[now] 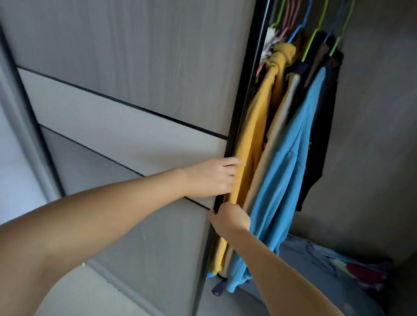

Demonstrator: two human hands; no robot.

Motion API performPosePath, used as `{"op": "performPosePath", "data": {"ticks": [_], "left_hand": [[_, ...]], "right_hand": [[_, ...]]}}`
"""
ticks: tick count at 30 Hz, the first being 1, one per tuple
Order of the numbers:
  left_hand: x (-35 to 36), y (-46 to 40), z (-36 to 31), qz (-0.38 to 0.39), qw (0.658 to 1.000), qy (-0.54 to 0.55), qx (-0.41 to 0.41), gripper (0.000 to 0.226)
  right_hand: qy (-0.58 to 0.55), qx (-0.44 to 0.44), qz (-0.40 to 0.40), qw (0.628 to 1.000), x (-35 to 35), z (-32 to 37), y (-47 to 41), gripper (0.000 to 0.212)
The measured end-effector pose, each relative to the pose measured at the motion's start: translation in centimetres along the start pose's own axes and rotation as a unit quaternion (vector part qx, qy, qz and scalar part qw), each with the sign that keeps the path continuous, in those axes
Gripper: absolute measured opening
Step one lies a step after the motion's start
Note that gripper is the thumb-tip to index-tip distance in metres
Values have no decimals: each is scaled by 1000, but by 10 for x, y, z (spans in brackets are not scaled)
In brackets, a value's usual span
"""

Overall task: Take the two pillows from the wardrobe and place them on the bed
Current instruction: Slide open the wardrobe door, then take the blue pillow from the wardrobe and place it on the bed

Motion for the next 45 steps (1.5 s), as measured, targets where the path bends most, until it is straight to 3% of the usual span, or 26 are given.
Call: {"op": "performPosePath", "data": {"ticks": [8,17,21,24,29,35,37,45], "left_hand": [[26,34,15,-31,999,-6,-33,32],[32,35,16,-54,998,8,-22,20],[30,34,10,-34,996,62,-58,5],[35,18,-27,-26,987,144,-70,20],[58,-58,-135,72,925,360,-102,32],[50,-159,-221,94,841,512,-148,38],[50,-180,-236,104,814,550,-158,39],[119,-277,-270,159,762,605,-166,47]], "right_hand": [[-12,-13,8,1000,9,41,-19,40],[15,-4,-8,1000,9,38,-11,47],[32,-24,2,999,20,11,17,39],[45,-6,18,999,31,-40,45,37],[55,81,53,994,43,-167,101,38],[79,158,87,980,52,-311,152,44],[75,178,96,977,58,-340,157,42],[50,181,118,975,111,-404,91,46]]}}
Point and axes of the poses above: each hand's wrist, its own y-axis away from the middle knuckle, its own x-axis out of the palm, z = x × y, the point moved 8 cm from there along -y, towards the middle knuckle, and after that the axes turned 6 degrees about y, right-handed, at the moved point
